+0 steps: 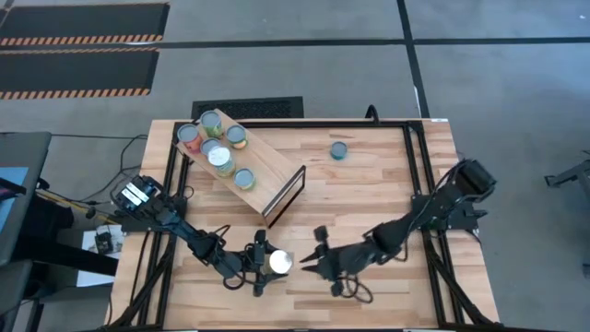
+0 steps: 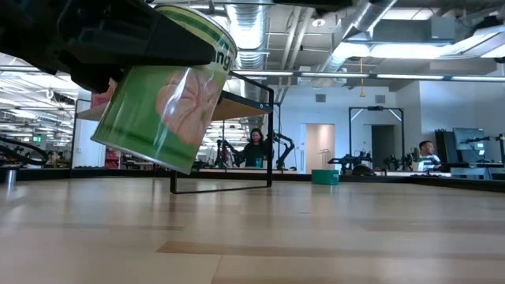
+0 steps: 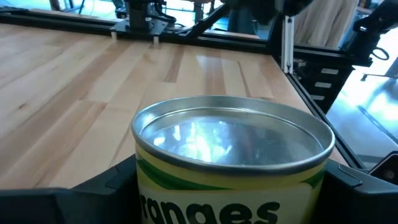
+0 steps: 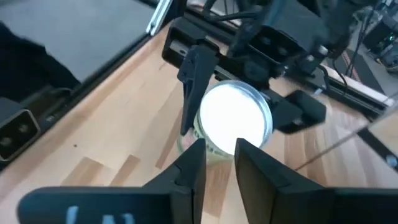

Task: Pick and place cans onto a shelf
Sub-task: Put the canned oranges on the shelf

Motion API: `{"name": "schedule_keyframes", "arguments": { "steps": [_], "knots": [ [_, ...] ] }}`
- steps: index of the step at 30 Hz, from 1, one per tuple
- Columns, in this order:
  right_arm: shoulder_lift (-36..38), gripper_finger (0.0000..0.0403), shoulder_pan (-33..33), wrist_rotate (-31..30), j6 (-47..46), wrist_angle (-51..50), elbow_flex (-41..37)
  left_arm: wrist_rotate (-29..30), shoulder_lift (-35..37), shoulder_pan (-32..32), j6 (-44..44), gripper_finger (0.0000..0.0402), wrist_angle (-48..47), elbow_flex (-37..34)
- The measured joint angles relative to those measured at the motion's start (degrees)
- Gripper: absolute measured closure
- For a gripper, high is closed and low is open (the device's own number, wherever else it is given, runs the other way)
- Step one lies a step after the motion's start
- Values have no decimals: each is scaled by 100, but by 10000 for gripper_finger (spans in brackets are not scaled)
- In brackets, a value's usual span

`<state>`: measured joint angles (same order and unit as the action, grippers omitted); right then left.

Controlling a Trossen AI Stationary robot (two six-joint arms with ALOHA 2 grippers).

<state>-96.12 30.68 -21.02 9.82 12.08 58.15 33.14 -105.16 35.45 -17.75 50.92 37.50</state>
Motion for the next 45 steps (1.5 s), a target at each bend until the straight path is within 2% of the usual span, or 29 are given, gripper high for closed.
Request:
{"name": "schedule_keyframes", "arguments": {
  "steps": [6, 13, 20, 26, 28, 35, 45],
  "knots": [
    [-646, 291, -50, -13, 335, -804, 878, -85, 0, 1, -49, 125, 0, 0],
    [-1105, 290, -159, 3, 484, -1262, 1341, -139, 0, -19, -99, 125, 25, 0],
    [-1296, 306, -225, 18, 730, -1314, 1509, -150, 0, -19, -169, 125, 9, 0],
    [-1293, 380, -220, 93, 824, -1320, 1513, -290, 0, -21, -353, 121, 17, 0],
    [-1293, 391, -216, 132, 896, -1318, 1513, -294, 0, -21, -418, 113, 22, 0],
    [-1296, 398, -232, 201, 741, -1278, 1515, -192, 0, -54, -436, 79, 57, 2],
    [-1295, 399, -213, 313, 669, -1319, 1515, -461, 277, -73, -147, 72, -143, 4]
  ]
}}
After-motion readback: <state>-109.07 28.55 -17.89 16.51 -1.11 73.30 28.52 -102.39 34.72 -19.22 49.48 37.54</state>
